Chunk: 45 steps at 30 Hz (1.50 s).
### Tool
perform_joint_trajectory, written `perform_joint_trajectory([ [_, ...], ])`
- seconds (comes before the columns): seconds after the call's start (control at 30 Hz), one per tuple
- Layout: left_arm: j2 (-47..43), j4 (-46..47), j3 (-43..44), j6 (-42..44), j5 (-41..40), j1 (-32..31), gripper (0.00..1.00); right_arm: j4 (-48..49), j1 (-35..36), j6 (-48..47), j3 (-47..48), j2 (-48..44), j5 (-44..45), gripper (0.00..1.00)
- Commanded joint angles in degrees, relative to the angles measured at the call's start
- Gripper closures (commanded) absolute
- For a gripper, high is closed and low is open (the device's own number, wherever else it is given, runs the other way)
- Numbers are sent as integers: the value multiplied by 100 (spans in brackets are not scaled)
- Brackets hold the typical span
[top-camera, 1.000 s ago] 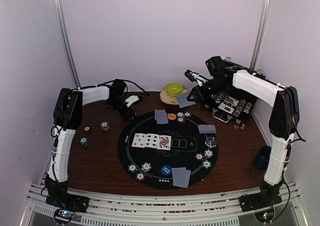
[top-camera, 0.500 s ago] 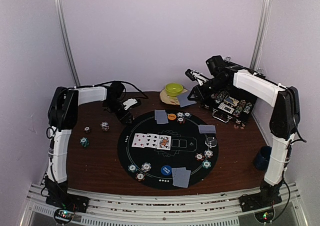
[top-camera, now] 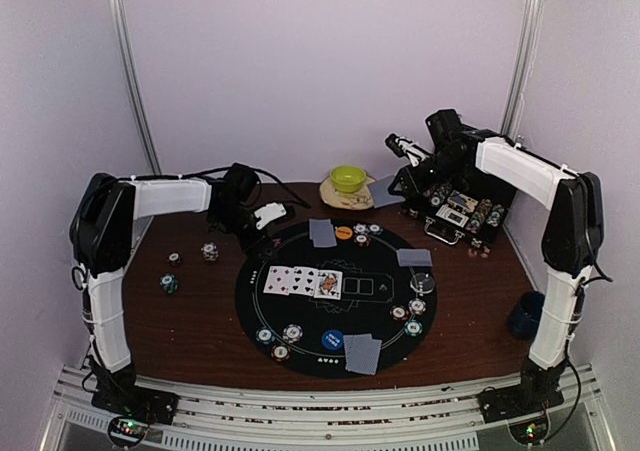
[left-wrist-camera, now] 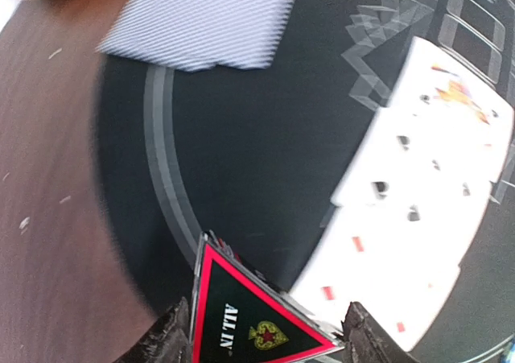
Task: Distribute texas hold em gaming equipment
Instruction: Pick up the all-in button from the center of the board, then place the all-in button in the small blind area.
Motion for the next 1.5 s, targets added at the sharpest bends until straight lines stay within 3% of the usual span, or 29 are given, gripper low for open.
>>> perform_joint_trajectory([
  [0.0, -540, 484, -608, 415, -69, -578, 54, 103, -252, -42, 24, -48, -82, 100],
  [0.37, -1088, 716, -1357, 641, 329, -1700, 54, 104, -629, -84, 12, -24, -139, 100],
  [0.7, -946, 1002, -1482, 478, -50, -2402, 54, 73, -641, -105, 1, -19, -94, 100],
  [1.47, -877, 1662, -2088, -50, -434, -2789, 54, 48, -641, -153, -17, 4, -99, 100],
])
